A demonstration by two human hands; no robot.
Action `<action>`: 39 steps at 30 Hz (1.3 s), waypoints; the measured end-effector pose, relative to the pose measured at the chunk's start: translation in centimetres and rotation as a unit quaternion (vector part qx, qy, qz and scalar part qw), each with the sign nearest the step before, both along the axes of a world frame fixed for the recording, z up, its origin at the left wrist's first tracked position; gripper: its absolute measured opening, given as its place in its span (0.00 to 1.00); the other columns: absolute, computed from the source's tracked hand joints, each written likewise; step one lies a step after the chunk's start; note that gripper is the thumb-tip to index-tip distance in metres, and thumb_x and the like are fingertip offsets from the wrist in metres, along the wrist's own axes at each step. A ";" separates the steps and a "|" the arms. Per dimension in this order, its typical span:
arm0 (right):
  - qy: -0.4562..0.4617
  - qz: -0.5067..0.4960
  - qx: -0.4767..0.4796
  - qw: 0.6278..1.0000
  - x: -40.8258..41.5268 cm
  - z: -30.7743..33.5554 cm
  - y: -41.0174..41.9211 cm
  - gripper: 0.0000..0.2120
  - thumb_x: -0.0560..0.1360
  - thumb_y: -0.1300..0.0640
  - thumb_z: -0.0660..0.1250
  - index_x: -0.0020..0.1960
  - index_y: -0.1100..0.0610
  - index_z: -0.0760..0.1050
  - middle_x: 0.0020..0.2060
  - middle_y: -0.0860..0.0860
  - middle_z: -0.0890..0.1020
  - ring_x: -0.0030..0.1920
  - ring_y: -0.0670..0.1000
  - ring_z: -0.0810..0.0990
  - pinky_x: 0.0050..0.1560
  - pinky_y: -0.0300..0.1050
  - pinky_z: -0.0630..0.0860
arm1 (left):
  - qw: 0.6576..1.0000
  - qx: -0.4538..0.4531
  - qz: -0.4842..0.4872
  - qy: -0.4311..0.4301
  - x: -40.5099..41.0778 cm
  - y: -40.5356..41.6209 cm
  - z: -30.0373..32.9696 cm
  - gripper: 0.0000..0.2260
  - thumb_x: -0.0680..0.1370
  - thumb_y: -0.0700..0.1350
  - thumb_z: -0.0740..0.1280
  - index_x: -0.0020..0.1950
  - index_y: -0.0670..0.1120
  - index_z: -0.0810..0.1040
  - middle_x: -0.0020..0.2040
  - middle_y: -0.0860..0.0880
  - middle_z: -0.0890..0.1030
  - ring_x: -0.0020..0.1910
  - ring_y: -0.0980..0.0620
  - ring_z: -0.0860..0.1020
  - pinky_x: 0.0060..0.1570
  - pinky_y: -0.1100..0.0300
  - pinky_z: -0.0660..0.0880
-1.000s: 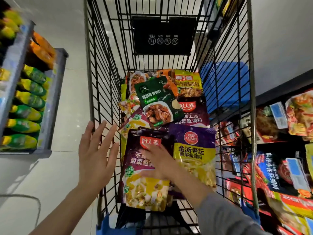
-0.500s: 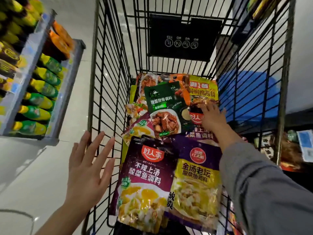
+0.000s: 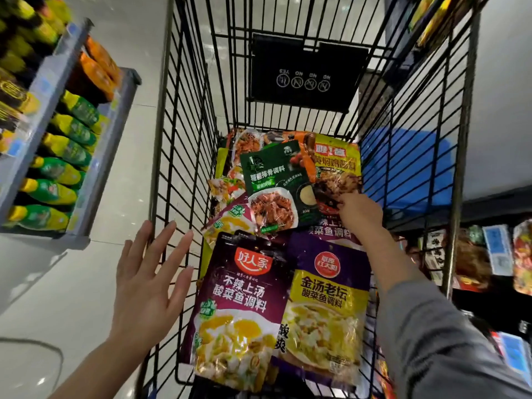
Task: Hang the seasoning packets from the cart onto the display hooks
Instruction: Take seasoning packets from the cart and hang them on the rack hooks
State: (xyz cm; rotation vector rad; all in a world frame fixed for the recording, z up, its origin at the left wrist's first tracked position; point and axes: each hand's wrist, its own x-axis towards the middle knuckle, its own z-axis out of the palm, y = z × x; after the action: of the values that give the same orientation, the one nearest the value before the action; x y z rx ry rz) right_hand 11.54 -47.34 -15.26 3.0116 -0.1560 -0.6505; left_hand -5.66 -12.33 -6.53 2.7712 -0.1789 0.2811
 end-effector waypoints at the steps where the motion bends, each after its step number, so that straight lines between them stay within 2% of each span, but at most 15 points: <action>1: -0.008 0.006 0.003 1.000 -0.9 0.3 0.1 0.14 0.78 0.62 0.56 0.60 0.53 0.74 0.49 0.56 0.79 0.47 0.59 0.78 0.36 0.47 0.67 | 1.000 -0.003 -0.002 -0.001 0.0 0.1 -0.1 0.21 0.79 0.51 0.57 0.72 0.50 0.66 0.71 0.44 0.69 0.75 0.40 0.58 0.67 0.34 0.60; 4: -0.048 0.016 0.019 0.999 -2.7 2.2 0.3 0.17 0.78 0.62 0.57 0.62 0.49 0.74 0.45 0.54 0.79 0.46 0.58 0.78 0.35 0.45 0.66 | 1.000 -0.014 -0.014 -0.010 0.2 0.2 -0.2 0.21 0.79 0.50 0.57 0.71 0.49 0.67 0.71 0.43 0.70 0.75 0.39 0.59 0.66 0.33 0.62; 8: -0.101 0.010 0.034 0.994 -6.1 6.2 0.8 0.11 0.77 0.61 0.59 0.54 0.55 0.78 0.42 0.55 0.81 0.44 0.59 0.79 0.36 0.46 0.67 | 1.000 -0.024 -0.014 -0.015 0.0 0.2 -0.3 0.20 0.79 0.50 0.57 0.71 0.48 0.69 0.70 0.43 0.70 0.74 0.39 0.59 0.66 0.33 0.62; 12: -0.162 -0.020 0.041 0.986 -10.8 10.7 0.6 0.09 0.77 0.60 0.61 0.53 0.56 0.78 0.41 0.53 0.81 0.42 0.57 0.79 0.36 0.44 0.68 | 0.999 -0.040 -0.017 -0.022 0.0 0.2 -0.2 0.20 0.79 0.50 0.57 0.70 0.46 0.72 0.69 0.42 0.71 0.74 0.40 0.59 0.67 0.35 0.62; 14: -0.214 -0.021 0.050 0.975 -12.2 13.4 0.4 0.08 0.77 0.60 0.62 0.50 0.57 0.80 0.43 0.54 0.82 0.45 0.58 0.79 0.40 0.45 0.71 | 0.999 -0.045 -0.018 -0.024 0.0 0.2 -0.2 0.20 0.79 0.50 0.57 0.70 0.46 0.72 0.69 0.42 0.71 0.74 0.40 0.59 0.67 0.36 0.62; 17: -0.292 0.003 0.052 0.955 -14.3 17.0 0.4 0.09 0.77 0.57 0.62 0.46 0.57 0.81 0.41 0.53 0.83 0.43 0.58 0.80 0.40 0.47 0.74 | 0.999 -0.038 -0.018 -0.008 -0.1 0.4 -0.1 0.22 0.80 0.52 0.54 0.71 0.46 0.71 0.70 0.41 0.70 0.75 0.41 0.57 0.68 0.37 0.60; 21: -0.387 -0.008 0.090 0.918 -17.3 21.4 0.6 0.11 0.73 0.57 0.62 0.48 0.58 0.82 0.42 0.54 0.84 0.42 0.58 0.82 0.41 0.46 0.76 | 1.000 -0.026 -0.012 0.012 0.0 0.5 -0.2 0.23 0.80 0.54 0.52 0.70 0.45 0.72 0.70 0.40 0.71 0.75 0.41 0.57 0.69 0.38 0.59; 23: -0.399 0.004 0.103 0.911 -18.4 23.7 0.6 0.11 0.73 0.58 0.63 0.49 0.59 0.82 0.42 0.55 0.84 0.43 0.58 0.82 0.43 0.48 0.76 | 0.999 -0.032 -0.008 0.023 0.1 0.5 -0.1 0.23 0.79 0.54 0.53 0.70 0.46 0.72 0.70 0.41 0.71 0.75 0.42 0.57 0.69 0.38 0.59; 28: -0.345 0.057 0.141 0.926 -20.6 27.5 0.9 0.12 0.75 0.55 0.61 0.50 0.58 0.81 0.41 0.52 0.83 0.43 0.55 0.80 0.42 0.45 0.72 | 0.998 -0.046 -0.010 0.032 0.0 0.5 0.2 0.24 0.79 0.55 0.52 0.71 0.46 0.71 0.70 0.40 0.70 0.76 0.43 0.54 0.70 0.39 0.57; 32: -0.288 0.032 0.169 0.942 -21.0 27.4 0.9 0.08 0.77 0.57 0.65 0.51 0.57 0.81 0.44 0.51 0.84 0.47 0.55 0.81 0.45 0.48 0.75 | 0.998 -0.053 -0.017 0.027 0.0 0.6 0.1 0.24 0.80 0.54 0.53 0.71 0.45 0.72 0.70 0.40 0.71 0.76 0.42 0.55 0.70 0.39 0.58; 35: -0.143 0.039 0.078 0.986 -18.6 22.3 0.7 0.08 0.78 0.55 0.62 0.54 0.53 0.79 0.49 0.50 0.82 0.52 0.55 0.79 0.46 0.49 0.76 | 0.998 -0.053 -0.021 0.016 0.1 0.7 0.0 0.23 0.80 0.54 0.53 0.70 0.45 0.72 0.69 0.40 0.72 0.75 0.41 0.57 0.69 0.37 0.61; 37: -0.062 0.044 0.040 0.996 -16.4 17.6 0.9 0.08 0.79 0.57 0.59 0.54 0.55 0.76 0.49 0.53 0.81 0.52 0.57 0.78 0.45 0.50 0.76 | 0.998 -0.055 -0.007 0.020 0.1 0.6 0.1 0.23 0.80 0.54 0.53 0.71 0.46 0.72 0.70 0.41 0.71 0.75 0.42 0.57 0.69 0.37 0.60; 39: -0.011 0.083 -0.026 0.996 -14.4 13.5 1.6 0.08 0.77 0.62 0.59 0.53 0.55 0.75 0.47 0.53 0.80 0.50 0.57 0.78 0.41 0.45 0.72 | 0.999 -0.047 -0.004 0.013 0.1 0.5 -0.1 0.23 0.80 0.54 0.53 0.71 0.46 0.71 0.69 0.40 0.72 0.74 0.41 0.58 0.68 0.36 0.61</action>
State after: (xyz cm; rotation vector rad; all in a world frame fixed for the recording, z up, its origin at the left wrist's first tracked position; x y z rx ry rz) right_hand -2.87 -45.75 -1.74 2.9409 0.0730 -0.5872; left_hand -5.60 -11.83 -6.60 2.6792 -0.1662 0.2448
